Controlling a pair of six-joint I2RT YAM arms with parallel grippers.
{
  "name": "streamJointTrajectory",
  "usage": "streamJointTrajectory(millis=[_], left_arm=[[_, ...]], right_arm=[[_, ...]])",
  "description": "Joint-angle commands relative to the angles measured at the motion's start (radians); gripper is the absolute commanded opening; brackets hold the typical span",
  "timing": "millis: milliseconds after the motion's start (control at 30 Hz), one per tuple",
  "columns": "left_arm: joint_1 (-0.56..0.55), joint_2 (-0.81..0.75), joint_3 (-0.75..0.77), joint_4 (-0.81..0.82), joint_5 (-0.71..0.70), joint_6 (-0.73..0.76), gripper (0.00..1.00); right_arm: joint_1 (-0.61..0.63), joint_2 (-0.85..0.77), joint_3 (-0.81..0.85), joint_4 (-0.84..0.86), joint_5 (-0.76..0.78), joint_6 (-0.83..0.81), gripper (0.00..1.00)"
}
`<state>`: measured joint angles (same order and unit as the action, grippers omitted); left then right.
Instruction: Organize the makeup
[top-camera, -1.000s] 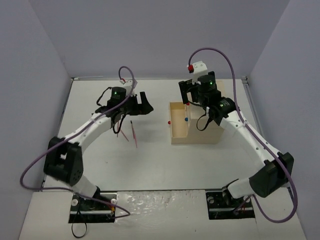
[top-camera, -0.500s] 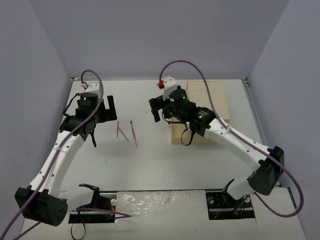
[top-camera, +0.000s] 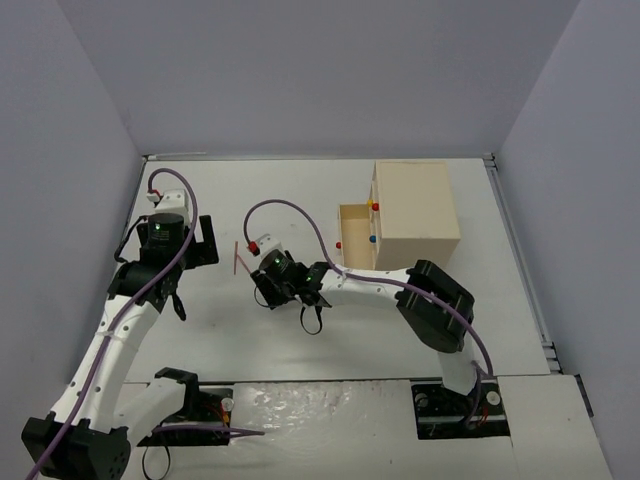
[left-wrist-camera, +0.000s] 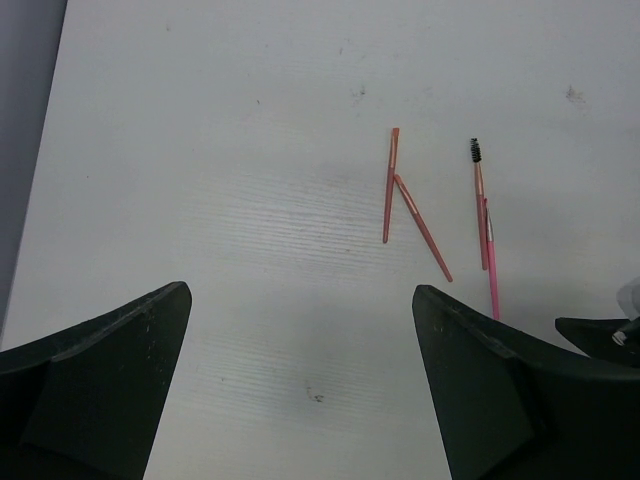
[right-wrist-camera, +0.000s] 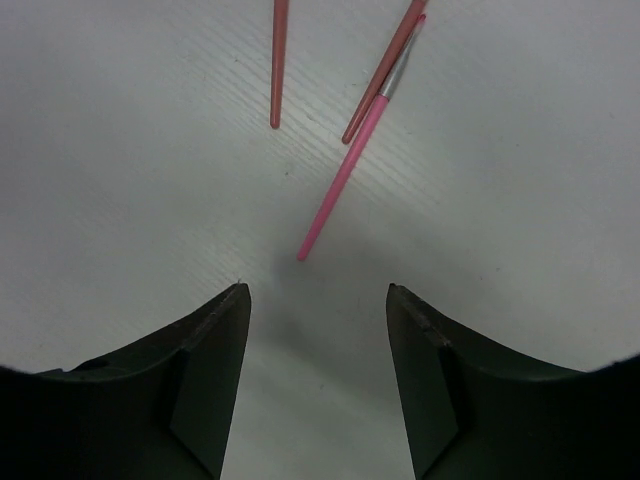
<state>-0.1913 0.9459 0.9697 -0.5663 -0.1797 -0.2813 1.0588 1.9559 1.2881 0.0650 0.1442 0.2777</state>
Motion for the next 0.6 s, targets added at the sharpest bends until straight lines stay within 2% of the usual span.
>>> streamJointTrajectory(millis=[0,133,267,567], left_arm=[[0.012,-0.021,0.006,0.059,-0.014,0.021,0.91],[0.025,-0.030,0.004,0.062,-0.004,0.019,0.91],[0.036,-0.029,0.003,0.062,0.012,0.016,0.91],[0.046,-0.035,-0.003,0.063,0.014,0.016,0.91]], right_arm=[[-0.006,0.033,0.059,0.105,0.061,0.041,0.48],[-0.005,0.085,0.072,0.130,0.076,0.044,0.41],[-0.005,0.133,0.086,0.137,0.102,0.049,0.38],[-0.028,0.164,0.062,0.106,0.200,0.107,0.25]])
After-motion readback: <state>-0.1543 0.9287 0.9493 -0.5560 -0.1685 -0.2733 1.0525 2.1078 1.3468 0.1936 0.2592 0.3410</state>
